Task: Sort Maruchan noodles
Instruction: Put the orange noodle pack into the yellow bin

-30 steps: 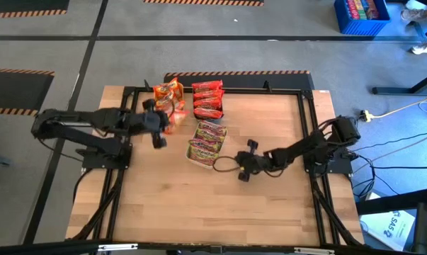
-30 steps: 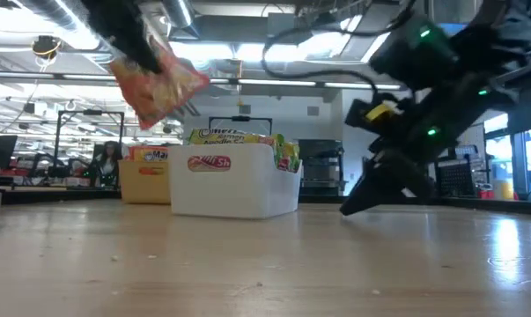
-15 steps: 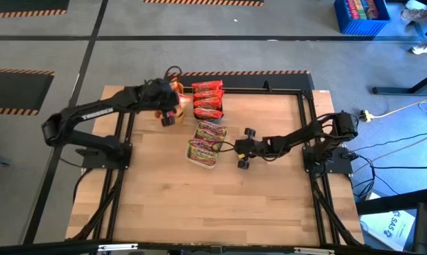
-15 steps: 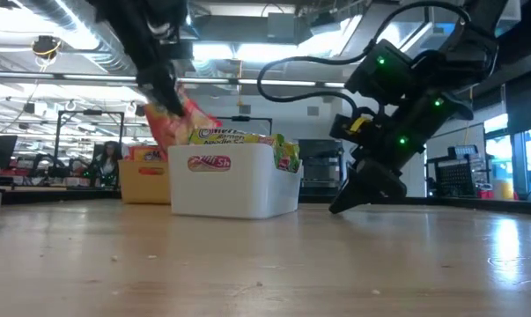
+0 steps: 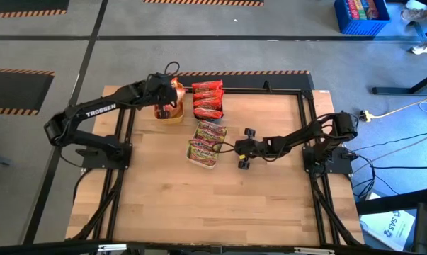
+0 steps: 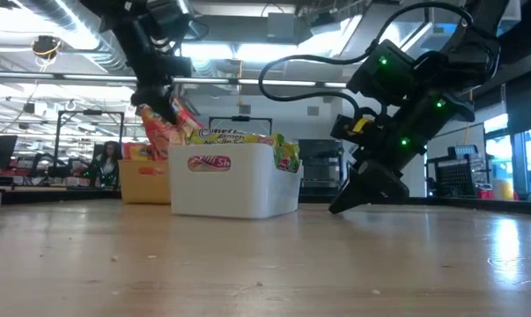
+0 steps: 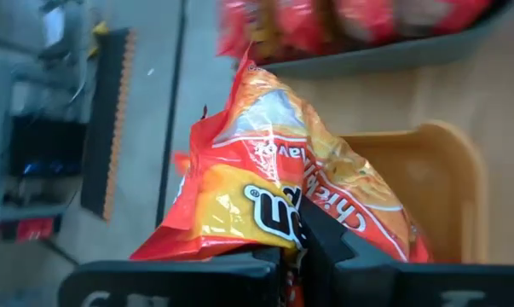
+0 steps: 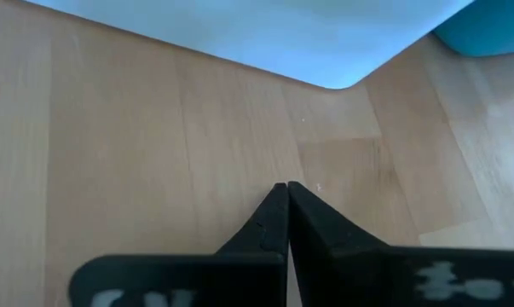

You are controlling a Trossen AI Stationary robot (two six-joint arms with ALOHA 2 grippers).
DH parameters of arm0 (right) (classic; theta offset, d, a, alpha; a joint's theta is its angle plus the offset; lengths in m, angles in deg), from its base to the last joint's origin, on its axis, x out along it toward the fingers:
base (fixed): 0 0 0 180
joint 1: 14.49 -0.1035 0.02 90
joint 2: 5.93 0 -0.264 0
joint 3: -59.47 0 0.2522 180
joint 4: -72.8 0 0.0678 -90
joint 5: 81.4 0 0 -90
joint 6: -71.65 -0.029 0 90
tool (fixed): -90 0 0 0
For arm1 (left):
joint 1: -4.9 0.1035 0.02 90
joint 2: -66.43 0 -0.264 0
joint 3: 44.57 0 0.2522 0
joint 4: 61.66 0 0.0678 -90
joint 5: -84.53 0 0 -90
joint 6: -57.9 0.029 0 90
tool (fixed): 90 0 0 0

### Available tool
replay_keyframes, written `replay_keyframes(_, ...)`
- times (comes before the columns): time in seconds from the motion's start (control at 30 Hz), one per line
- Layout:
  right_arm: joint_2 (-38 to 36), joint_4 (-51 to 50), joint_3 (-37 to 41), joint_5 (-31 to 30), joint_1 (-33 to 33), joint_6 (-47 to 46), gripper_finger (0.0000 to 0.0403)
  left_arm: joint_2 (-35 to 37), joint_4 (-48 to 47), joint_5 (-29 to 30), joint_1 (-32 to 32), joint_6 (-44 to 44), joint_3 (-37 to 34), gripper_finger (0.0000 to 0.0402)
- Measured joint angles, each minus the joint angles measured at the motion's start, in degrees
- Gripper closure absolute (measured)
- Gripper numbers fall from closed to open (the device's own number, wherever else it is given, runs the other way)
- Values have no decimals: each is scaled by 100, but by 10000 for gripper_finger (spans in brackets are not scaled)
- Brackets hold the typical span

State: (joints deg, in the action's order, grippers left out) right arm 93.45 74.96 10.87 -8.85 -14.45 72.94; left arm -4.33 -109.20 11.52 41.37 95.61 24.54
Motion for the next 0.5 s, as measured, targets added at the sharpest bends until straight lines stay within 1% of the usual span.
replay_keyframes(0.07, 4, 43, 4, 2, 0, 54, 403, -11, -131, -150, -67, 161, 0, 392)
replay_keyframes(0.2, 9, 64, 4, 4, 2, 54, 403, -125, -485, -328, -209, 195, 0, 392)
replay_keyframes(0.33, 11, 81, 4, 8, 2, 47, 403, -388, -855, -316, -279, 188, 0, 392)
replay_keyframes(0.5, 11, 94, 4, 10, 2, 38, 403, -729, -962, -166, -299, 251, 0, 392)
